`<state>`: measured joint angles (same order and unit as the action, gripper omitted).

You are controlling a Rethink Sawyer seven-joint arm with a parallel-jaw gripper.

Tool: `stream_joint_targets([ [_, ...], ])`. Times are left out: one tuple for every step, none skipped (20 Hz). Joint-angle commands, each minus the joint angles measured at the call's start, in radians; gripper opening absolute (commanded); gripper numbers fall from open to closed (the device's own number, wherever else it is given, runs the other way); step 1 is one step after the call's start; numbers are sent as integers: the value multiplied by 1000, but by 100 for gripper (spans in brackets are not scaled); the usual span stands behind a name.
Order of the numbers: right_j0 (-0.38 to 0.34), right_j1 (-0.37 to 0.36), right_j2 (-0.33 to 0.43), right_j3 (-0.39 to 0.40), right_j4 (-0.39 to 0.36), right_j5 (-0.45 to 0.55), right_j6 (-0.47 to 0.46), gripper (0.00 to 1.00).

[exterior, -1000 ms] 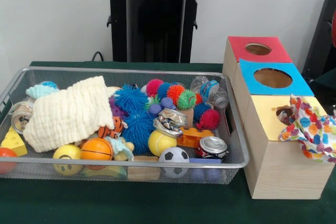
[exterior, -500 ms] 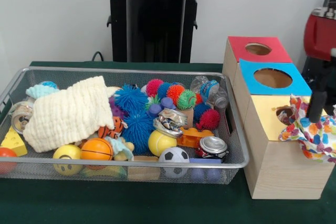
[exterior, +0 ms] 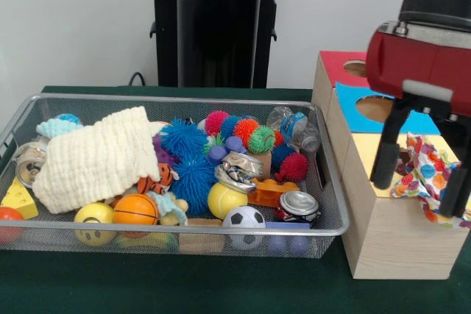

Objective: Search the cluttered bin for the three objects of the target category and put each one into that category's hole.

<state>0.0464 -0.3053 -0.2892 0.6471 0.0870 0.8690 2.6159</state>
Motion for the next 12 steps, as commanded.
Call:
stream_joint_targets([
  [-36, 25, 120, 158, -51, -30, -173, 100],
  [-37, 26, 121, 158, -53, -32, -172, 100],
  [-42, 35, 123, 146, -58, -35, -175, 100],
  [-46, 35, 126, 143, -59, -34, -180, 100],
  [-49, 36, 130, 144, -61, -37, -182, 100],
  [-49, 35, 132, 146, -61, -40, -181, 100],
  [-49, 35, 132, 148, -63, -41, -180, 100],
  [-45, 29, 132, 158, -63, -41, -175, 100],
  [-43, 25, 132, 163, -64, -41, -171, 100],
  [-41, 22, 132, 169, -65, -40, -167, 100],
  [-40, 16, 132, 175, -65, -39, -166, 100],
  [-41, 13, 135, 181, -66, -38, -165, 100],
])
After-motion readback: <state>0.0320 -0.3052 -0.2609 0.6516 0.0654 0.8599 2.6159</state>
